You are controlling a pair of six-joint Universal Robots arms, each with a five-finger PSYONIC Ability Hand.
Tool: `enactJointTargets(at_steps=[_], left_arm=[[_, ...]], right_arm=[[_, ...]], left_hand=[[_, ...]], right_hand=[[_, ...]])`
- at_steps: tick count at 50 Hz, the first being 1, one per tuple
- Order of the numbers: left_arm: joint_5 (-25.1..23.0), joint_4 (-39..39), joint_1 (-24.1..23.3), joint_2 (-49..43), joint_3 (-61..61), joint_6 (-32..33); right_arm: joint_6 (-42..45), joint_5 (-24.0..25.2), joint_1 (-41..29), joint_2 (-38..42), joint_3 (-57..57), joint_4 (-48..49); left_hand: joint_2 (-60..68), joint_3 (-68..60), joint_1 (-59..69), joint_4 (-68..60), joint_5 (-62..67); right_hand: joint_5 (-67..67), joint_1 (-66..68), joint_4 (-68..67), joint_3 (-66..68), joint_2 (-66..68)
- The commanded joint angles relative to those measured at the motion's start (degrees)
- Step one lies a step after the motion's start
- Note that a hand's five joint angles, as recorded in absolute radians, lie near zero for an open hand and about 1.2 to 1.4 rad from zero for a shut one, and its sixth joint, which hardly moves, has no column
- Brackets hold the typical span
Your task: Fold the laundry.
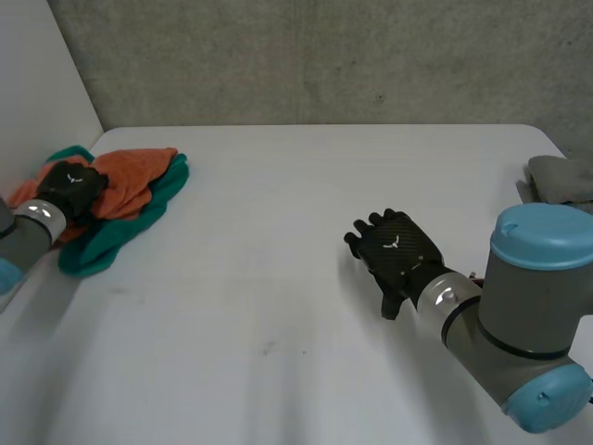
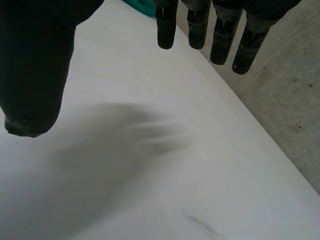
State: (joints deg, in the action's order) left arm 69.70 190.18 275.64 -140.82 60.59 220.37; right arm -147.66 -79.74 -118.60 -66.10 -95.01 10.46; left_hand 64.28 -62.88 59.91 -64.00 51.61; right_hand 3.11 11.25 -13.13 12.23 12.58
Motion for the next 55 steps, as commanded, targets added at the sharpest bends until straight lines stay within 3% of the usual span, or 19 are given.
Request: enactJointTargets(at_steps=[1, 6, 9, 12, 13, 14, 15, 16, 17, 19, 20, 25, 28, 32, 39, 43, 51, 55], left_arm=[[6.50, 5.72, -7.48, 13.53, 9.97, -6.43], [6.50, 6.96, -15.30, 26.10, 19.99, -15.13], [6.41, 6.69, -22.66, 32.60, 27.18, -21.27], [5.89, 6.69, -27.86, 34.47, 31.16, -25.33], [4.23, 6.78, -32.49, 34.30, 33.69, -28.30], [3.78, 6.87, -33.76, 34.21, 34.15, -28.94], [2.82, 7.39, -37.42, 33.51, 34.76, -30.25], [2.46, 7.22, -38.85, 32.90, 34.77, -30.61], [2.46, 6.87, -40.78, 30.97, 34.16, -30.61], [2.72, 6.87, -40.98, 28.42, 33.28, -30.35], [2.98, 6.78, -40.89, 27.54, 32.75, -30.35], [6.15, 4.59, -38.87, 26.47, 29.85, -30.26], [7.82, 0.21, -32.65, 28.74, 29.76, -30.26], [7.64, -3.40, -28.51, 32.61, 30.11, -30.35], [7.12, -5.35, -25.07, 33.77, 31.08, -29.74], [4.57, -5.78, -22.00, 32.98, 31.17, -25.88], [2.46, -7.71, -20.67, 23.94, 28.80, -10.68], [2.11, -9.30, -21.03, 21.82, 28.09, -10.05]], right_arm=[[0.00, -0.15, 0.13, -2.37, -2.55, 0.88], [-0.09, -0.77, 0.74, -2.54, -2.11, 1.05], [-0.26, -1.12, 2.41, -2.81, -1.76, 1.05], [-0.79, -1.91, 3.20, -2.90, -1.49, 1.14], [-0.88, -2.26, 3.46, -2.90, -1.32, 1.14], [-1.05, -3.22, 4.16, -2.98, -0.97, 1.14], [-1.05, -3.75, 4.52, -2.98, -0.88, 1.14], [-1.14, -4.28, 4.70, -2.98, -0.70, 1.05], [-1.06, -5.15, 4.87, -2.98, -0.44, 1.05], [-1.14, -5.78, 4.96, -2.98, -0.17, 1.05], [-1.14, -5.95, 4.96, -2.98, -0.09, 1.05], [-1.14, -6.22, 5.66, -3.77, 0.09, 1.05], [-1.14, -5.69, 6.19, -4.92, 1.05, 0.70], [-0.27, -4.81, 5.93, -5.80, 2.46, -1.05], [-0.79, -1.75, 6.19, -5.89, 8.34, -21.14], [-0.88, 0.72, 5.49, -4.22, 9.75, -26.01], [-2.02, 1.87, 3.38, 0.35, 9.94, -22.43], [-3.43, 1.43, 2.94, 1.76, 9.06, -18.73]], left_hand=[[15.72, -17.12, 20.09, -16.00, 18.39], [15.72, -17.12, 20.09, -16.00, 18.39], [15.72, -17.12, 20.09, -16.00, 18.39], [15.72, -17.12, 20.09, -16.00, 18.39], [15.72, -17.12, 20.09, -16.00, 18.39], [15.72, -17.12, 20.09, -16.00, 18.39], [10.08, -11.48, 14.45, -10.36, 12.75], [-10.62, 9.22, -6.26, 10.35, -7.96], [-54.28, 52.88, -49.91, 54.00, -51.61], [-46.69, 45.29, -42.32, 46.41, -44.02], [-53.49, 52.09, -49.13, 53.21, -50.82], [-54.28, 52.88, -49.91, 54.00, -51.61], [-54.28, 52.88, -49.91, 54.00, -51.61], [-54.06, 52.66, -49.70, 53.79, -51.40], [-53.22, 51.82, -48.86, 52.95, -50.56], [-52.38, 50.98, -48.02, 52.11, -49.71], [-51.71, 50.31, -47.35, 51.43, -49.04], [-51.04, 49.64, -46.68, 50.76, -48.37]], right_hand=[[-3.11, -1.25, 3.13, -2.23, -2.58], [-3.11, -1.25, 3.13, -2.23, -2.58], [-3.11, -1.25, 3.13, -2.23, -2.58], [-3.11, -1.25, 3.13, -2.23, -2.58], [-3.11, -1.25, 3.13, -2.23, -2.58], [-3.11, -1.25, 3.13, -2.23, -2.58], [-3.11, -1.25, 3.13, -2.23, -2.58], [-3.11, -1.25, 3.13, -2.23, -2.58], [-3.11, -1.25, 3.13, -2.23, -2.58], [-3.11, -1.25, 3.13, -2.23, -2.58], [-3.11, -1.25, 3.13, -2.23, -2.58], [-3.11, -1.25, 3.13, -2.23, -2.58], [-3.11, -1.25, 3.13, -2.23, -2.58], [-3.11, -1.25, 3.13, -2.23, -2.58], [-3.11, -1.25, 3.13, -2.23, -2.58], [-3.11, -1.25, 3.13, -2.23, -2.58], [-1.88, -0.02, 1.90, -1.00, -1.35], [4.37, 6.22, -4.35, 5.24, 4.90]])
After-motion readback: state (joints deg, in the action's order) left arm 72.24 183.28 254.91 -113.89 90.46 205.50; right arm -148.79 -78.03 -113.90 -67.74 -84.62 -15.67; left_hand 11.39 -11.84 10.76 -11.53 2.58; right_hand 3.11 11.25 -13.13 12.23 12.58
